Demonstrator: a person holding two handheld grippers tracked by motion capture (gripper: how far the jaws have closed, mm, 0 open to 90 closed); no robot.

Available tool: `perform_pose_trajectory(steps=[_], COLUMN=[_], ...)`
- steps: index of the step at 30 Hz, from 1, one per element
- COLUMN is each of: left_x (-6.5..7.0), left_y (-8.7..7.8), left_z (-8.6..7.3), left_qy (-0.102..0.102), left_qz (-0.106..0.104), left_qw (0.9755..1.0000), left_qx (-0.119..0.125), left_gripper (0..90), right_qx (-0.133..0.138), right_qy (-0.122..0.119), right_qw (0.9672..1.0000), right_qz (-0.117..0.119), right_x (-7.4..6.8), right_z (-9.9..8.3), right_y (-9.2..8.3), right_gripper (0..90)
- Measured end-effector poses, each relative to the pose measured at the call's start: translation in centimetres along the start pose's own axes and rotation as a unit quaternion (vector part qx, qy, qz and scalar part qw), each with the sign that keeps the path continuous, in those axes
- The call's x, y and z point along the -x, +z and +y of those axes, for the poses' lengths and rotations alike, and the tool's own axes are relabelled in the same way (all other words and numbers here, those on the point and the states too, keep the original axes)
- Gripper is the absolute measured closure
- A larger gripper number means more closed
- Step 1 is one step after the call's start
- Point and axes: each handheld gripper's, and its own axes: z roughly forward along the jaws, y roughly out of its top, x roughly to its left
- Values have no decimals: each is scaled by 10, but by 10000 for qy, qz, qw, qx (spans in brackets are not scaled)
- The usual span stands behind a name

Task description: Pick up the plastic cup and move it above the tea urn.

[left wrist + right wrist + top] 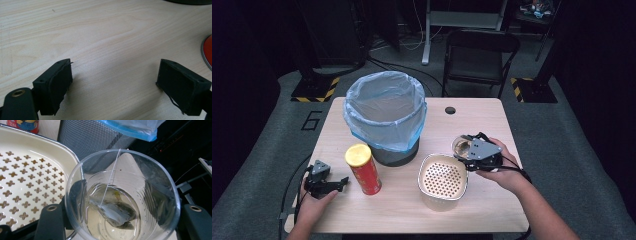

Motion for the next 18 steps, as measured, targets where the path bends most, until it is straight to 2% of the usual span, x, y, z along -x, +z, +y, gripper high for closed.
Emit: perform_pose_trajectory(steps=[3,8,13,18], left_x=[0,0,0,0], left_y=[0,0,0,0], left_z=[0,0,0,0], left_qy=[-2,3,3,5], left_qz=[-1,-3,-4,-5], left_qw=[10000,10000,10000,10000], left_qx=[1,-1,-1,-1], left_gripper=[126,126,126,126], right_qx=[-6,-89,-147,-181], right_qy=[-97,-404,-778,-1046], right_qw=[9999,9991,9967,9938], right_qz=[23,-91,-192,-330], right_x=[-2,-7,-14,-21], right_z=[3,8,11,12], right_y=[3,5,7,11], right_gripper=[350,350,352,355])
